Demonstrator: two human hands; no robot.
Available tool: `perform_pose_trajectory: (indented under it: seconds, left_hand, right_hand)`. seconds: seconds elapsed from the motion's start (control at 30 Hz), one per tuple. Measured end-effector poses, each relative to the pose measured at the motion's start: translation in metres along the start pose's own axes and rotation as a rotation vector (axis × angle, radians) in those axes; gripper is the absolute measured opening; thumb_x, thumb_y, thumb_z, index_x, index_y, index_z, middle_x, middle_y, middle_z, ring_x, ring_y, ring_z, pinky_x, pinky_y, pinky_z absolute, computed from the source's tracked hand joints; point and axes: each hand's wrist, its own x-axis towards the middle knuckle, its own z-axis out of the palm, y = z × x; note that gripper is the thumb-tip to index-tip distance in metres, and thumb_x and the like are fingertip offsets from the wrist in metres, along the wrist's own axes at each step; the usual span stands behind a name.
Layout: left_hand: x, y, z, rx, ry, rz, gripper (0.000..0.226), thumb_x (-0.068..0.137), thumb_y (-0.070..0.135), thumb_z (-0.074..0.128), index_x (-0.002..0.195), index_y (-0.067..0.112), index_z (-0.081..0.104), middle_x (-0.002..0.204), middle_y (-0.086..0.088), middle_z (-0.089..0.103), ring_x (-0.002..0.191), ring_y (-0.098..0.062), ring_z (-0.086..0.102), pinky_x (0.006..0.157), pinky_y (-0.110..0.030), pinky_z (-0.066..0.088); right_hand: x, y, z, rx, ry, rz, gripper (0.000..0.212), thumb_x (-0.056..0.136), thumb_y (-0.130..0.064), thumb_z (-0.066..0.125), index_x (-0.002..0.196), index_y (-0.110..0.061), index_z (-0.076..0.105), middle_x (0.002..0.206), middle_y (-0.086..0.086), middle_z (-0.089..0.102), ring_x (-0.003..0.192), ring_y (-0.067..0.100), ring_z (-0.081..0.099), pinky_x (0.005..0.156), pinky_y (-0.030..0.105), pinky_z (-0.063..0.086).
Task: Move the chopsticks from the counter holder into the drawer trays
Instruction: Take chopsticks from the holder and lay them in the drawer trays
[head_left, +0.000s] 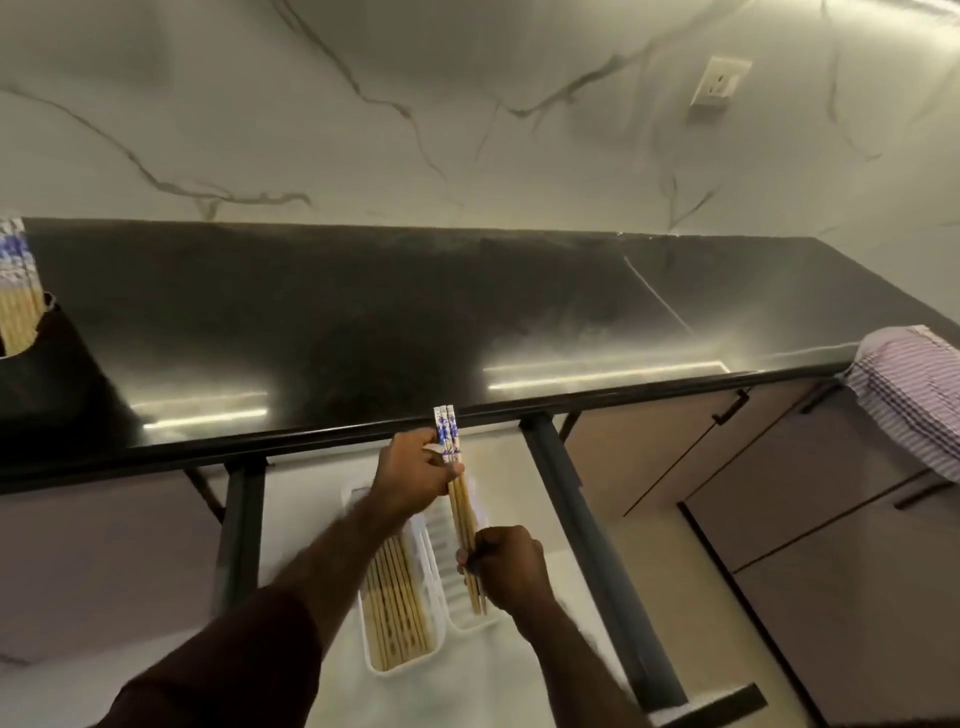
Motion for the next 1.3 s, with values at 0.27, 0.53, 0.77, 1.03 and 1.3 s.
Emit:
perform_pose_trajectory:
  seconds: [0.27,0.53,0.77,1.03,1.3]
  left_hand:
    - [0.029,-0.084,0.035,0.528,-0.016,0.085,0.025,0.085,0.025,0.070,0.109,0.018,0.063,0.099,0.002,0.072,0.086,-0.011,0.068,0.079,-0.027,0.055]
    - [0.038,-0.137,0.056,0.938,-0.060,0.100,0.061,0.087,0.040,0.061,0.140,0.019,0.039,0.142,-0.005,0.048,0.133,-0.025,0.040,0.112,-0.047,0.028]
    - [0.043,-0.140,0.062,1.331,-0.245,0.177,0.062,0.095,0.037,0.045,0.148,0.010,0.027,0.156,-0.012,0.029,0.148,-0.034,0.001,0.114,-0.060,-0.013]
    - [0.044,-0.135,0.072,1.490,-0.463,0.232,0.055,0.091,0.042,0.052,0.133,0.007,0.050,0.149,-0.017,0.041,0.147,-0.034,0.011,0.116,-0.055,-0.012]
    - [0.045,-0.134,0.071,1.505,-0.487,0.240,0.049,0.093,0.039,0.051,0.130,0.007,0.052,0.150,-0.016,0.040,0.148,-0.035,0.009,0.113,-0.051,-0.020]
  right_hand:
    - [0.046,0.037,0.042,-0.030,-0.042,0.134,0.017,0.081,-0.026,0.068,0.080,-0.010,0.074,0.077,0.003,0.073,0.078,0.024,0.069,0.076,0.035,0.058]
    - [0.067,0.054,0.068,-0.093,-0.080,0.241,0.018,0.081,-0.029,0.067,0.081,-0.012,0.072,0.082,0.003,0.074,0.080,0.023,0.070,0.072,0.029,0.056]
    - [0.077,0.056,0.079,-0.148,-0.072,0.301,0.019,0.086,-0.030,0.061,0.098,-0.016,0.066,0.099,0.002,0.071,0.091,0.023,0.068,0.072,0.027,0.052]
    - [0.084,0.064,0.082,-0.276,-0.114,0.227,0.028,0.093,-0.033,0.055,0.108,-0.011,0.064,0.107,0.006,0.069,0.098,0.024,0.067,0.076,0.025,0.049]
    - [0.072,0.061,0.087,-0.459,0.000,0.085,0.024,0.095,-0.039,0.051,0.105,-0.021,0.064,0.101,-0.003,0.069,0.089,0.015,0.067,0.068,0.023,0.044]
